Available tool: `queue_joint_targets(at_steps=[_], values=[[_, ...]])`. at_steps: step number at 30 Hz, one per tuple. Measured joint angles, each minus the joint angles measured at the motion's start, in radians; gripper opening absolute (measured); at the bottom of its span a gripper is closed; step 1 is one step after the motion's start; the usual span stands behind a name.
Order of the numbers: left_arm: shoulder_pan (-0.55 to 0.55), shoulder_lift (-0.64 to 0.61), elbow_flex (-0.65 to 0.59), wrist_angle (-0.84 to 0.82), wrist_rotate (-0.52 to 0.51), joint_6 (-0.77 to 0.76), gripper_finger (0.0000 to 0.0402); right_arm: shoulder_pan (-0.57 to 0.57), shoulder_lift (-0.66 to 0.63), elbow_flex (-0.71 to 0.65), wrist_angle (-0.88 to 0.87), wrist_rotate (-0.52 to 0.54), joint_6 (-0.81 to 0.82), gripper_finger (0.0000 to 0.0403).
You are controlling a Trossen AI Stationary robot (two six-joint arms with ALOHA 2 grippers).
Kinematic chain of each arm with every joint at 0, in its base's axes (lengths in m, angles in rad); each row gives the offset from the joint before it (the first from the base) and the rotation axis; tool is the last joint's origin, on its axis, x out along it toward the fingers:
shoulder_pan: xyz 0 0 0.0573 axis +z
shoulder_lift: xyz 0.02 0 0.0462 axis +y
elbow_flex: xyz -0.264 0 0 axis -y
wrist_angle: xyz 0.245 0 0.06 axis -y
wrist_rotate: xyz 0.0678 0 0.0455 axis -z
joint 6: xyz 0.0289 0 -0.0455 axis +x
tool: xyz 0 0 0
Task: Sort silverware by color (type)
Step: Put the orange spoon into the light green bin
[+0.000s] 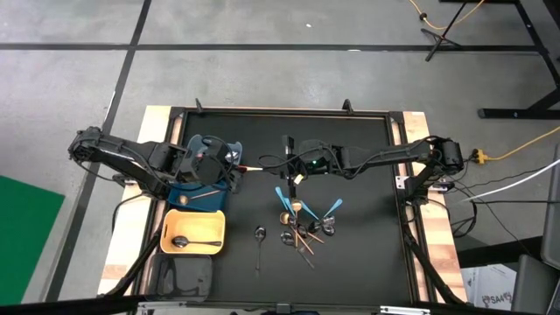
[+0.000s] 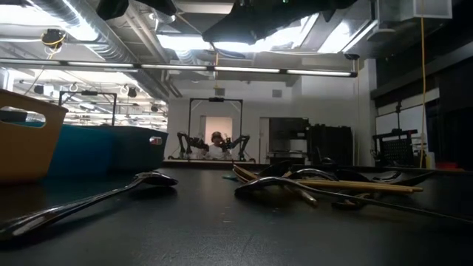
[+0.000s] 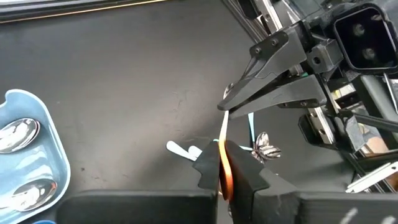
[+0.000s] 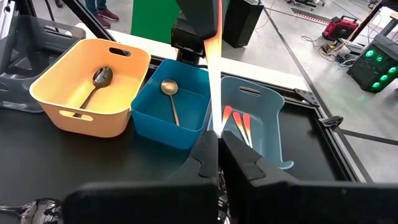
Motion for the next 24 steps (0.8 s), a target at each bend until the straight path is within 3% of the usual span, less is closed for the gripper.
queue_joint_targets(at_steps=[10, 19, 24], values=[[0.001, 0.000, 0.000, -0.018, -0.004, 0.002, 0.0002, 0.000, 0.000, 0.000, -0.005, 0.018, 0.004, 0.0014], [0.022, 0.000, 0.000, -0.159, -0.003, -0.001, 0.0001, 0.001, 0.000, 0.001, -0.012, 0.018, 0.005, 0.0094], [0.066, -0.021, 0.000, -0.301, -0.002, -0.001, 0.0001, 0.001, 0.000, 0.001, -0.090, 0.018, 0.006, 0.0110]])
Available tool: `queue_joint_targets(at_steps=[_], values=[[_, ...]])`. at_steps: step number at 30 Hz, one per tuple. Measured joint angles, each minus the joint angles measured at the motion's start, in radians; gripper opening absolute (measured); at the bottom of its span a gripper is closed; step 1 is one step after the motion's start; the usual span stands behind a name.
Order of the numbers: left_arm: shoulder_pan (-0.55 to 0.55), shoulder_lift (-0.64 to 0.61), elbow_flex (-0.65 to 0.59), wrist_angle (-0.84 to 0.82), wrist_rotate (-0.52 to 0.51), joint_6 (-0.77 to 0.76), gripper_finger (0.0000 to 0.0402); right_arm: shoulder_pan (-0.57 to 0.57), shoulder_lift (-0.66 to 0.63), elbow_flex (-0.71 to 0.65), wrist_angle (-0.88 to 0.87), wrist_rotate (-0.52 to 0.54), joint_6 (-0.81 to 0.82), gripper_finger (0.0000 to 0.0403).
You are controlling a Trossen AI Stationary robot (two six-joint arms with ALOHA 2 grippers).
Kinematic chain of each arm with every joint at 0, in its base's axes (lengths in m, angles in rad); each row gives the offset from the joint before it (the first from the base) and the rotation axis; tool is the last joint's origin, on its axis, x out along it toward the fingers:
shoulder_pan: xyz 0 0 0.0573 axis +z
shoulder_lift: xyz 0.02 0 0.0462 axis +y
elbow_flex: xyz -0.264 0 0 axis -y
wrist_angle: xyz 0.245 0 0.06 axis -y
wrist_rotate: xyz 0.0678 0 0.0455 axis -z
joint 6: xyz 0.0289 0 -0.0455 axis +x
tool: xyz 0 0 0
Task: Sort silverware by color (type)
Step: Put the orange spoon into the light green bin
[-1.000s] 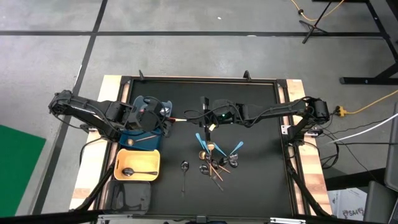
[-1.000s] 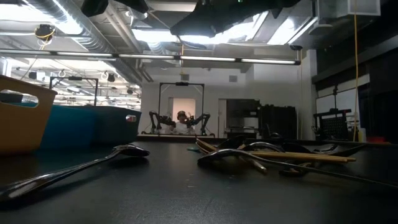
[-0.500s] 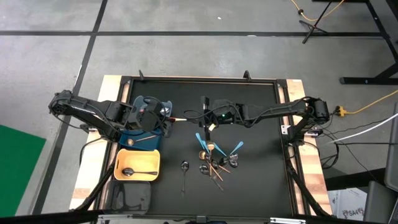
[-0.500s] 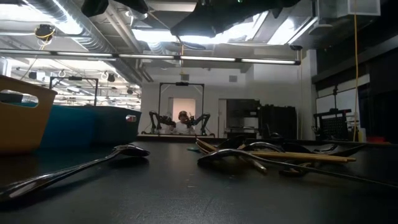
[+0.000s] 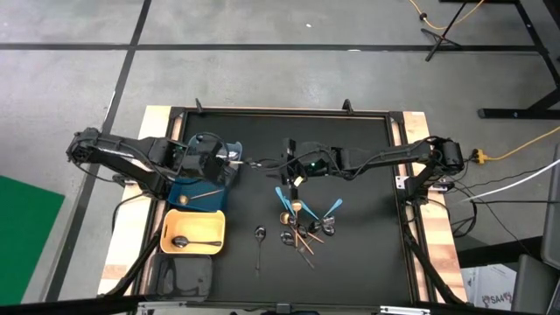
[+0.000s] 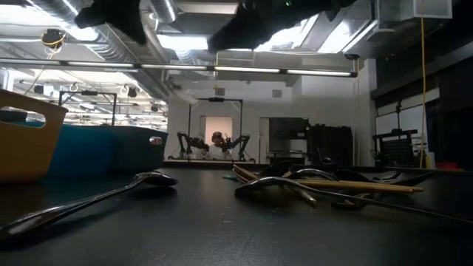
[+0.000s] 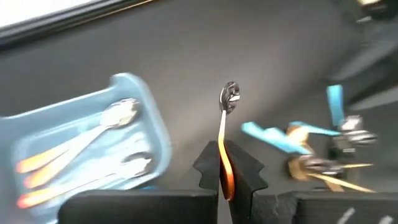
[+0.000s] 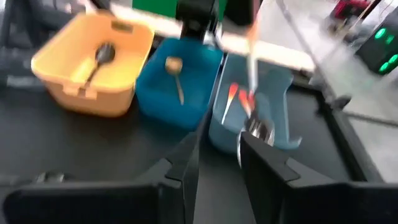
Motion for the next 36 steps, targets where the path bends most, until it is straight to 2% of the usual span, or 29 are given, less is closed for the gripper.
queue_joint_targets(at_steps=[7, 15, 23, 36], values=[[0.079, -0.045, 0.000, -0.195, -0.002, -0.001, 0.0001, 0.000, 0.000, 0.000, -0.167, 0.000, 0.000, 0.0111], [0.157, -0.118, -0.003, -0.303, 0.003, 0.000, 0.0000, 0.000, 0.000, 0.000, -0.202, 0.000, 0.000, 0.0111], [0.227, -0.212, -0.138, -0.244, 0.007, -0.026, 0.0000, 0.000, 0.000, 0.000, -0.202, 0.000, 0.000, 0.0111], [0.318, -0.323, -0.505, 0.101, 0.120, -0.026, 0.0000, 0.000, 0.000, -0.001, -0.202, 0.000, 0.012, 0.0111]])
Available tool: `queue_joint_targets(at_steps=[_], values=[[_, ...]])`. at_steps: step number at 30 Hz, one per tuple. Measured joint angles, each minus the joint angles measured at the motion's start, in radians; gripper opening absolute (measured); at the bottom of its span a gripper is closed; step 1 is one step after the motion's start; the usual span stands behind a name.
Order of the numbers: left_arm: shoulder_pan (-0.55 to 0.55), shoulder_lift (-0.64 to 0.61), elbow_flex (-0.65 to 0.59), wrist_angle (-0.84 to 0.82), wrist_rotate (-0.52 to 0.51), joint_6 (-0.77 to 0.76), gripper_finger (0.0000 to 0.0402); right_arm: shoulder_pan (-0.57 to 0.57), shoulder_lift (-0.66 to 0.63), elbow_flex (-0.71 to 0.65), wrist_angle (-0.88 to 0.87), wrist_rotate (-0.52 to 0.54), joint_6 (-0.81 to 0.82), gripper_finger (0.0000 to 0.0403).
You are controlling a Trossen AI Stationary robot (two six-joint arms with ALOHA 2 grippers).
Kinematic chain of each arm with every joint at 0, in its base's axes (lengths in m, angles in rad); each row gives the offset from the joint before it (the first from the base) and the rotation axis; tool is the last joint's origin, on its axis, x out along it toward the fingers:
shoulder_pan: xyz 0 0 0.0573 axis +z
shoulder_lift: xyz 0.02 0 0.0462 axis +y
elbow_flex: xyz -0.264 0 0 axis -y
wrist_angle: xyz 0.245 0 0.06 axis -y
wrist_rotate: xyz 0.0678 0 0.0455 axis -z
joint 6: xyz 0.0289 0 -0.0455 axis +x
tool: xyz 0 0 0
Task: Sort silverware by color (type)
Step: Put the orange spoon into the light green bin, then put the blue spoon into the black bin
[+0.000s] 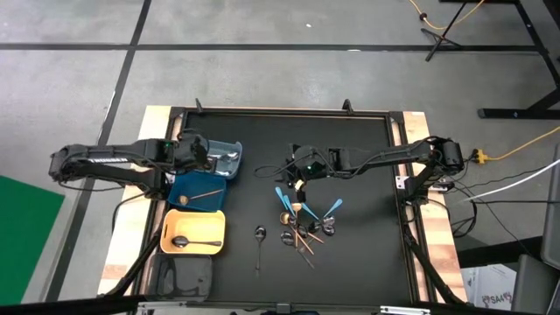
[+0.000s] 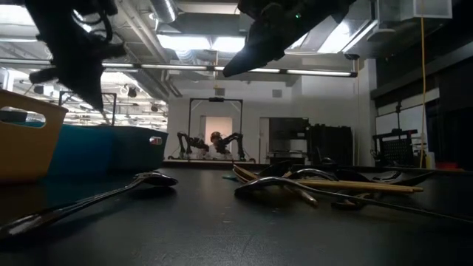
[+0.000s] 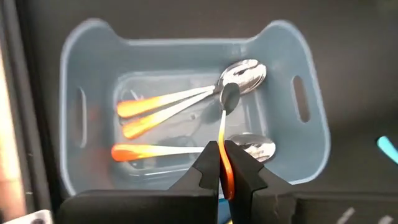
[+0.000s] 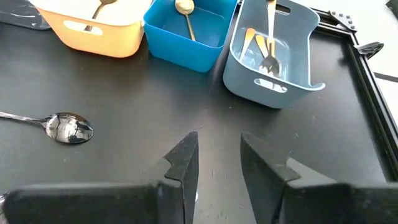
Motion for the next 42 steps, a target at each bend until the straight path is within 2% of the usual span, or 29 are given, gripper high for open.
queue_joint_targets(at_steps=[4, 8, 15, 19, 26, 30, 42], values=[[0.025, -0.013, -0.062, 0.066, 0.019, -0.001, 0.0005, 0.000, 0.000, 0.000, 0.000, 0.000, 0.000, 0.0111], [0.038, -0.011, -0.090, 0.061, 0.025, 0.000, 0.0015, 0.000, 0.000, 0.000, 0.000, 0.000, 0.000, 0.0111], [0.042, -0.009, -0.093, 0.051, 0.008, 0.000, 0.0027, 0.000, 0.000, 0.000, -0.001, 0.000, 0.000, 0.0111], [0.042, -0.009, -0.093, 0.050, 0.007, -0.001, 0.0038, 0.000, 0.000, 0.000, -0.004, -0.004, 0.055, 0.0111], [0.042, -0.009, -0.093, 0.043, 0.007, -0.001, 0.0071, 0.000, 0.000, 0.000, -0.055, -0.092, 0.075, 0.0111], [0.042, -0.009, -0.093, 0.044, 0.006, -0.002, 0.0086, 0.001, 0.000, 0.000, -0.092, -0.105, 0.075, 0.0111], [0.042, -0.009, -0.093, 0.045, 0.006, -0.002, 0.0090, 0.000, 0.000, -0.001, -0.192, -0.104, 0.105, 0.0111]])
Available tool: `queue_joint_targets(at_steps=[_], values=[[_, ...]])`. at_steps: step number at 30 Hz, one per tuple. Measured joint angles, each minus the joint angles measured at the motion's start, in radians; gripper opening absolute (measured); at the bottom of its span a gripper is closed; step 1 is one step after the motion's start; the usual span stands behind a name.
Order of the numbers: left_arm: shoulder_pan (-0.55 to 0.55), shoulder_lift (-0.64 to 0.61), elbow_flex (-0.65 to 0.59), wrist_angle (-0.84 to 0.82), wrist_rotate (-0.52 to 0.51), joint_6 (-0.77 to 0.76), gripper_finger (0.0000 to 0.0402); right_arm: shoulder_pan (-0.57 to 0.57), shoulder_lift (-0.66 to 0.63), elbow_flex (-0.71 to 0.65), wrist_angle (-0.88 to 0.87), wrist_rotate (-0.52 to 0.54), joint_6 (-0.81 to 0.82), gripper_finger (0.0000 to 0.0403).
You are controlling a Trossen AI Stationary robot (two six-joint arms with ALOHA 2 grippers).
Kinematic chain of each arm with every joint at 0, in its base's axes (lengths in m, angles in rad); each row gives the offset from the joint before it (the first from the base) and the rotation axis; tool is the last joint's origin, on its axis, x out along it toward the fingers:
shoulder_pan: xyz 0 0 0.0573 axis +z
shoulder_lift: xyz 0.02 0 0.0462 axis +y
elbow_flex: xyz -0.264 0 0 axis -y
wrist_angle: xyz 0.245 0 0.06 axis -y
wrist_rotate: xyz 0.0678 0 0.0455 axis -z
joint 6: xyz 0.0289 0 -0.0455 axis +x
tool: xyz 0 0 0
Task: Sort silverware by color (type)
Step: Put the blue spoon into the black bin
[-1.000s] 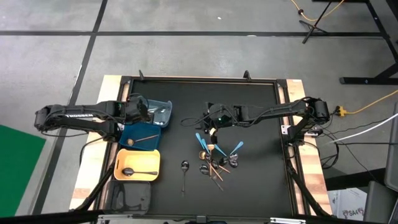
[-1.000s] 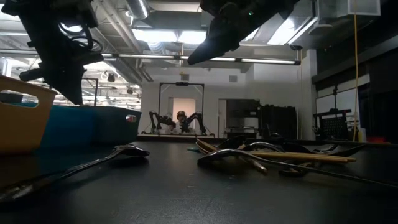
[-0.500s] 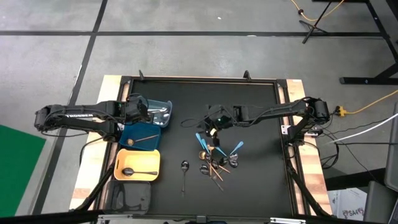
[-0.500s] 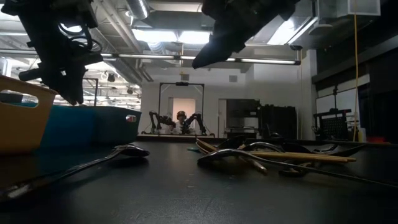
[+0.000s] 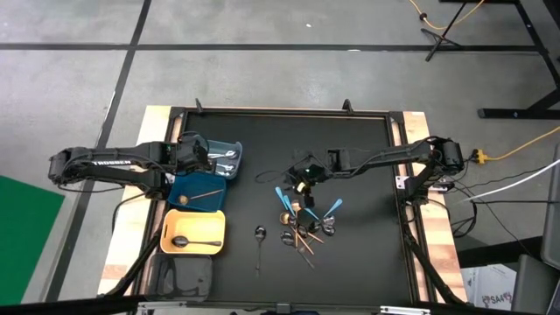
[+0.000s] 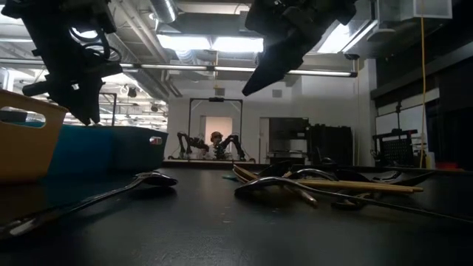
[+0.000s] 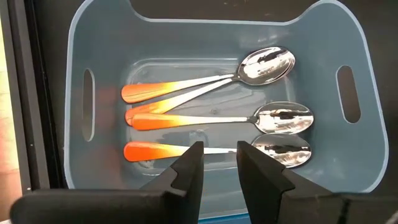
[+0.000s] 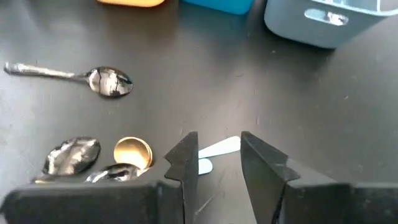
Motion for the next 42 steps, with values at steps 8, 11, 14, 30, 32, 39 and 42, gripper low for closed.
queue_joint_targets(at_steps=[8, 11, 14, 30, 32, 39, 42], values=[[0.000, 0.000, 0.000, 0.000, 0.000, -0.001, 0.0090, 0.029, 0.000, 0.000, -0.067, 0.041, 0.172, 0.0111], [0.000, 0.000, 0.000, 0.000, 0.000, -0.001, 0.0090, 0.070, 0.000, 0.000, -0.108, 0.104, 0.252, 0.0111], [0.000, 0.000, 0.000, 0.001, 0.000, -0.001, 0.0090, 0.118, 0.000, 0.000, -0.152, 0.188, 0.343, 0.0111], [-0.001, 0.000, 0.000, 0.001, 0.000, 0.000, 0.0090, 0.237, -0.001, -0.183, -0.177, 0.263, 0.828, 0.0111], [-0.001, 0.000, 0.000, 0.001, -0.001, 0.000, 0.0090, 0.236, -0.001, -0.210, -0.153, 0.264, 0.835, 0.0111], [-0.001, 0.000, 0.000, 0.001, 0.000, 0.000, 0.0090, 0.236, -0.001, -0.289, -0.033, 0.239, 0.838, 0.0111], [-0.001, 0.000, 0.000, 0.001, 0.000, 0.000, 0.0090, 0.236, 0.000, -0.310, -0.004, 0.224, 0.838, 0.0111]])
